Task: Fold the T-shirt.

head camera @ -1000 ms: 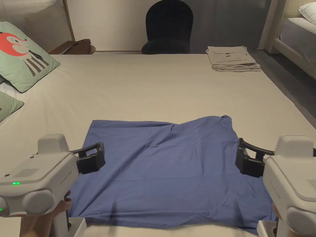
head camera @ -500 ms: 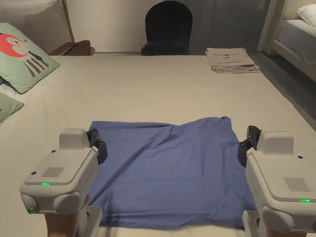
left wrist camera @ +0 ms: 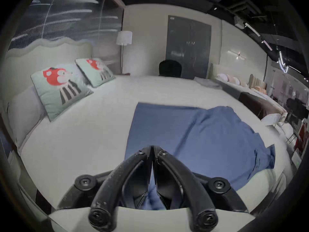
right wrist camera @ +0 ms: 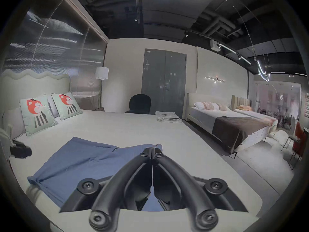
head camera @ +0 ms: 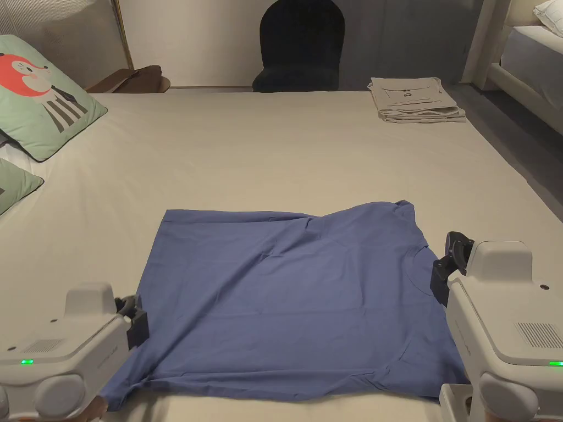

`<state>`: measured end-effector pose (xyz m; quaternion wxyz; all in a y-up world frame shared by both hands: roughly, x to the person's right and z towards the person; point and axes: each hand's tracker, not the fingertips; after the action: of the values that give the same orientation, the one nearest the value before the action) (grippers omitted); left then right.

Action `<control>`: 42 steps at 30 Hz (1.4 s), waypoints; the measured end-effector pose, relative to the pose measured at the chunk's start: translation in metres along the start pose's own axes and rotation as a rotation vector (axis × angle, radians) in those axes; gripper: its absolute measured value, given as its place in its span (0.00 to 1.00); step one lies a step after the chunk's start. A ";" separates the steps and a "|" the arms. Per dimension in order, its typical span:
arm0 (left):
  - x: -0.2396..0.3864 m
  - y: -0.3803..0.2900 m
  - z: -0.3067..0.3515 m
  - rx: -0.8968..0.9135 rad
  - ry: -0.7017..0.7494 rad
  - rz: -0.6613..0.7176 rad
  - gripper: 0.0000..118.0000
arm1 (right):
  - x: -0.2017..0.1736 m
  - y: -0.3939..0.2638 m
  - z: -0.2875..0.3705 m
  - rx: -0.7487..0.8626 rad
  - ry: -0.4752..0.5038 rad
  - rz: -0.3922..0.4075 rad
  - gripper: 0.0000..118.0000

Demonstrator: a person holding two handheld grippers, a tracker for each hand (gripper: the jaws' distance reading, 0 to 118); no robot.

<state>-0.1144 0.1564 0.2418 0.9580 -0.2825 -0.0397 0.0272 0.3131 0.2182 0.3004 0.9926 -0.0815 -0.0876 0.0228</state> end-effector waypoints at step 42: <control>-0.014 -0.068 -0.018 -0.219 0.017 0.037 0.06 | 0.053 -0.151 0.006 -0.622 -0.037 -0.078 0.76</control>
<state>-0.1245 0.0891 0.2631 0.9211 -0.3864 -0.0291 0.0381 0.3693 0.0738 0.3400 0.9184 -0.3772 -0.1115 -0.0418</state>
